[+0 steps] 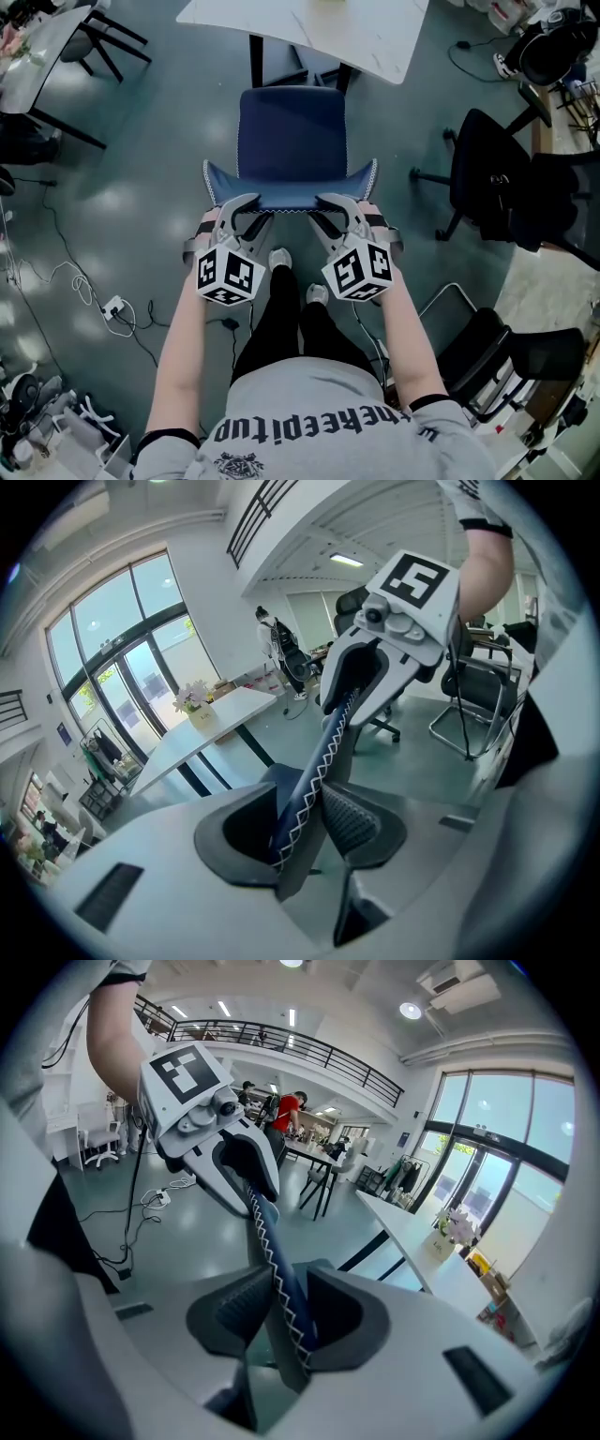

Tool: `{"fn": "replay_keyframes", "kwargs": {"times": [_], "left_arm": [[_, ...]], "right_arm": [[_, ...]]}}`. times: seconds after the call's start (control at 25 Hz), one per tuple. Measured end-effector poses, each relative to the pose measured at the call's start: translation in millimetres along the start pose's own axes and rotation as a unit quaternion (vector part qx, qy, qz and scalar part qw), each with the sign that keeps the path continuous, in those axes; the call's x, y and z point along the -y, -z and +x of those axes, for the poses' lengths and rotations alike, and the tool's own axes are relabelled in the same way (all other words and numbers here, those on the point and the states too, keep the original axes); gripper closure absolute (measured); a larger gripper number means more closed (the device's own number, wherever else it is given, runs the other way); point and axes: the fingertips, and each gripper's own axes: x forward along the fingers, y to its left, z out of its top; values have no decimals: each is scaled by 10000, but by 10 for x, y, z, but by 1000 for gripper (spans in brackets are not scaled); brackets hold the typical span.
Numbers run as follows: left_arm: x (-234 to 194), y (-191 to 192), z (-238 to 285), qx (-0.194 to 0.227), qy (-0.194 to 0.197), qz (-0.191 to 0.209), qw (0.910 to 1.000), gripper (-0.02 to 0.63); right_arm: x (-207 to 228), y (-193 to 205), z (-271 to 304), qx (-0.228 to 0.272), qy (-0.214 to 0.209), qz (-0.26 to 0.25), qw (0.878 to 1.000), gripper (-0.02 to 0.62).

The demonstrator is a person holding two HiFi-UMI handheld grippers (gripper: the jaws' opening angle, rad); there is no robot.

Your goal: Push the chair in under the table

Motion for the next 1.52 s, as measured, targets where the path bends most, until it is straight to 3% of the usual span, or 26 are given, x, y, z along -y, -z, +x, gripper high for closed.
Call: {"fn": "replay_keyframes", "kwargs": {"times": [0.92,1.52], "left_arm": [[-771,104,271,174,272,287,9991,449],[-853,161,249,351,353,512,9974,457]], "right_arm": [[488,-266,527,-144,307,250,9991,471],[501,-327,623,-304,411,398,9979,463]]}}
